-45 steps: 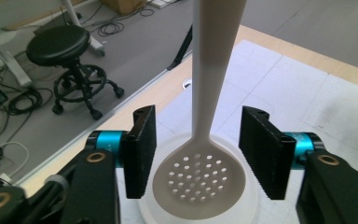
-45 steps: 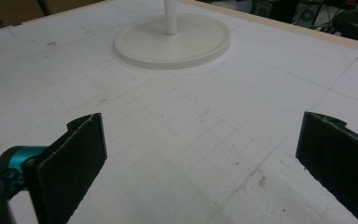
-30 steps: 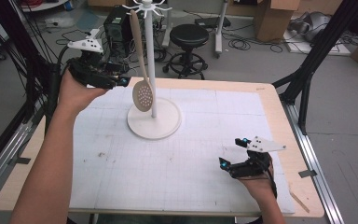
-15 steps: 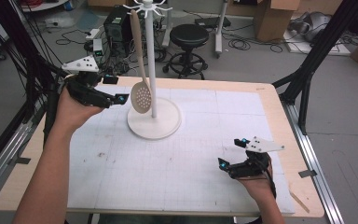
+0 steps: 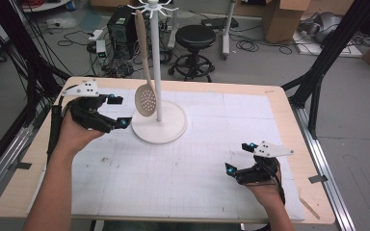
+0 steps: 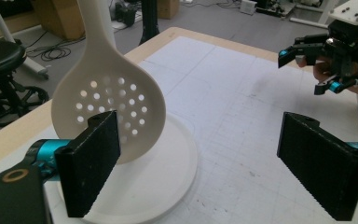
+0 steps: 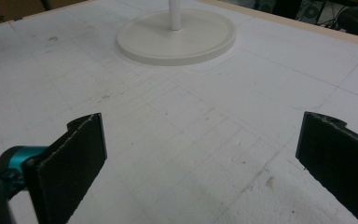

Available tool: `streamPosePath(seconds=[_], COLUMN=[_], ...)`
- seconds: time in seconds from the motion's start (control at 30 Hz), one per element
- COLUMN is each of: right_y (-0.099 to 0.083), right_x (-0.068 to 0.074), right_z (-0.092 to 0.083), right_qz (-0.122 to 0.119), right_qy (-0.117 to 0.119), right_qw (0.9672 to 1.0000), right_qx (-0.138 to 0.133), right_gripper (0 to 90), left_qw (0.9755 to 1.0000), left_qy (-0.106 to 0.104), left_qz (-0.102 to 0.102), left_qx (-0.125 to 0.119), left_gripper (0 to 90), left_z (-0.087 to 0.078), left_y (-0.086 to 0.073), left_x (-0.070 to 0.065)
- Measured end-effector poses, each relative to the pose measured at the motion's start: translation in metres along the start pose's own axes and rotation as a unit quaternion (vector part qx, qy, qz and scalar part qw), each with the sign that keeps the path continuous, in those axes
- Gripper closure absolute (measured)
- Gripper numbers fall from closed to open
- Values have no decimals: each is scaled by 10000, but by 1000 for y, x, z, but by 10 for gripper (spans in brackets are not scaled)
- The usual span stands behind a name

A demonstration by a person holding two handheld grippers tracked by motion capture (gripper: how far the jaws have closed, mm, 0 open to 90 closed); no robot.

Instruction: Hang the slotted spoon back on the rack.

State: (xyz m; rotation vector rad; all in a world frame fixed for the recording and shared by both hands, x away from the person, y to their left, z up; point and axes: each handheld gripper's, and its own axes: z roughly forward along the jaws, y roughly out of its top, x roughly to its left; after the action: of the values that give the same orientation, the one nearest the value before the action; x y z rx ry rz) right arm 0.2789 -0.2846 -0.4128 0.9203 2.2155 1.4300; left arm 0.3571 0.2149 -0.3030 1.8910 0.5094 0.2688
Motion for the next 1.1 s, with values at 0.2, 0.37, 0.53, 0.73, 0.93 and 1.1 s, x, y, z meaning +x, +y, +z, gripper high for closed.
streamPosePath(seconds=[0.2, 0.37, 0.53, 0.73, 0.93, 1.1], right_y=[-1, -1, -1, -2, -2, -2], right_x=[0, 1, 1, 2, 1, 1], right_z=[2, 4, 5, 5, 5, 3], right_qz=[-33, -32, -35, -6, -64, -46], right_qy=[6, 30, 38, 40, 54, 45], right_qw=[10000, 10000, 10000, 10000, 9999, 10000], right_qx=[10, 52, 63, 78, 60, 44], right_gripper=[6, 6, 6, 6, 6, 6], left_qw=[9998, 9995, 9995, 9997, 9992, 9987], left_qy=[-43, -69, -127, -99, -249, -365], left_qz=[-191, -284, -272, -202, -269, -292], left_qx=[-48, -110, -73, 10, -163, -215], left_gripper=[121, 119, 119, 118, 113, 99], left_z=[2, 1, -2, -1, -5, -3], left_y=[-28, -49, -57, -66, -72, -76], left_x=[-3, -7, -12, -18, -20, -21])
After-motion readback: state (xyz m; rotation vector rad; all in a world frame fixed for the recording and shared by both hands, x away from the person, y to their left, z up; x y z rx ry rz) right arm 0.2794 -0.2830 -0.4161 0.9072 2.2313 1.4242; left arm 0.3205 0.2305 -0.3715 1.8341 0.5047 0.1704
